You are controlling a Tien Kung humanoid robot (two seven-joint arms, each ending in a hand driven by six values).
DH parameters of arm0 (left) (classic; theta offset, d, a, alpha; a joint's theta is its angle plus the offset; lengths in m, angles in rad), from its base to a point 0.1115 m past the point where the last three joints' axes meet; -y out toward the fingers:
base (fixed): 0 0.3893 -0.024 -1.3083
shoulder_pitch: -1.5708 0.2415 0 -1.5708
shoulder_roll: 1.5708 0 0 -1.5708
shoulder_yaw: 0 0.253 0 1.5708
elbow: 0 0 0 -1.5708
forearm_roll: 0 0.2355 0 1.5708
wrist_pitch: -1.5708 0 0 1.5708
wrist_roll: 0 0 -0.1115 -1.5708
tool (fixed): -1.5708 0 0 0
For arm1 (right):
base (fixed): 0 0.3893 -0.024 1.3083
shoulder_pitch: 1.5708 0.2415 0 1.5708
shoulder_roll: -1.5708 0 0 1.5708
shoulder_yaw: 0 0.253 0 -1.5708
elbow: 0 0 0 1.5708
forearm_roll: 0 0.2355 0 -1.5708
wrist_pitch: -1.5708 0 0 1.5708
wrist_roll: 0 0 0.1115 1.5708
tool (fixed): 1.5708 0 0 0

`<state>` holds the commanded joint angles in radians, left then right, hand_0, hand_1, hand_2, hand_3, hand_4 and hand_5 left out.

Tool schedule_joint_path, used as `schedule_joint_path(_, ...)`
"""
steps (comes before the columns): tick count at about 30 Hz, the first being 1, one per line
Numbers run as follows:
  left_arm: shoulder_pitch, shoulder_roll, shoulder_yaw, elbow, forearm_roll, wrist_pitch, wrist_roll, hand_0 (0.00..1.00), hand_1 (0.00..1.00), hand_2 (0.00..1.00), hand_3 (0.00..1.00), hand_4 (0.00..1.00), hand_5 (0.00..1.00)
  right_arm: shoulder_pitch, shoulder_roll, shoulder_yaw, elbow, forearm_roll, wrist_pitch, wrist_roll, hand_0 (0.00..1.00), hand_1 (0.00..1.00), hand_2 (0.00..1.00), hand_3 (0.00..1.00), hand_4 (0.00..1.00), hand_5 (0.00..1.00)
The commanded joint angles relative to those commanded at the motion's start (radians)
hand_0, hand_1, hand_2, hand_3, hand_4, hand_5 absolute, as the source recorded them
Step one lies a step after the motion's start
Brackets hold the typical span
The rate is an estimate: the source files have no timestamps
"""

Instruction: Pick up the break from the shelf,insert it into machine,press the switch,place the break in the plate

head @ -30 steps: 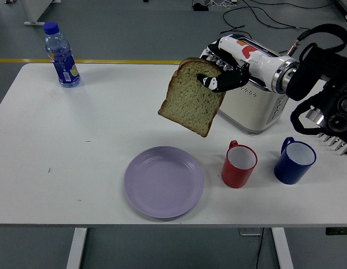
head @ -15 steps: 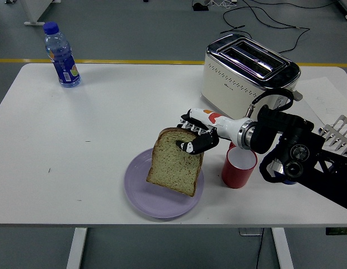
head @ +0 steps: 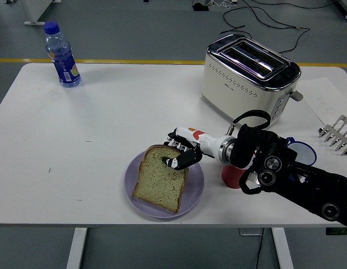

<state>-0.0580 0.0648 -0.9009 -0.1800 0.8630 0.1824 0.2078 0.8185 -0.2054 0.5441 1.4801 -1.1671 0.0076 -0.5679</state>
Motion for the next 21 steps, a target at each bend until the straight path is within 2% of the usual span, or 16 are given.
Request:
schedule_joint_path(8,-0.002,-0.001,0.003,0.000,-0.002,0.001,0.001,0.666,0.580,0.616,0.640,0.369,0.998,0.004,0.039,-0.002,-0.051,-0.006,-0.005,0.007,0.271,0.275,0.365,0.494,0.387,0.002)
schedule_joint_path(13,-0.002,-0.003,-0.002,0.000,0.002,0.002,0.001,0.666,0.580,0.616,0.640,0.369,0.998,-0.003,0.065,-0.006,-0.092,-0.081,0.051,0.046,0.271,0.275,0.365,0.494,0.387,0.002)
schedule_joint_path(14,-0.002,-0.003,-0.002,0.000,0.002,0.002,0.001,0.666,0.580,0.615,0.640,0.370,0.998,-0.004,0.069,-0.004,-0.100,-0.102,0.064,0.053,0.414,0.446,0.510,0.564,0.505,0.062)
schedule_joint_path(19,-0.001,-0.003,-0.004,0.000,0.006,0.002,0.001,0.666,0.580,0.615,0.640,0.370,0.998,-0.007,0.074,0.000,-0.126,-0.164,0.128,0.089,0.414,0.446,0.510,0.564,0.505,0.062)
schedule_joint_path(20,-0.001,-0.004,-0.006,0.000,0.008,0.002,0.002,0.667,0.580,0.614,0.641,0.371,0.998,-0.008,0.076,0.001,-0.133,-0.178,0.133,0.097,0.639,0.656,0.670,0.701,0.589,0.106)
schedule_joint_path(21,-0.001,-0.004,-0.006,0.000,0.010,0.002,0.002,0.667,0.580,0.614,0.641,0.371,0.998,-0.009,0.079,0.002,-0.142,-0.191,0.133,0.107,0.639,0.656,0.670,0.701,0.589,0.106)
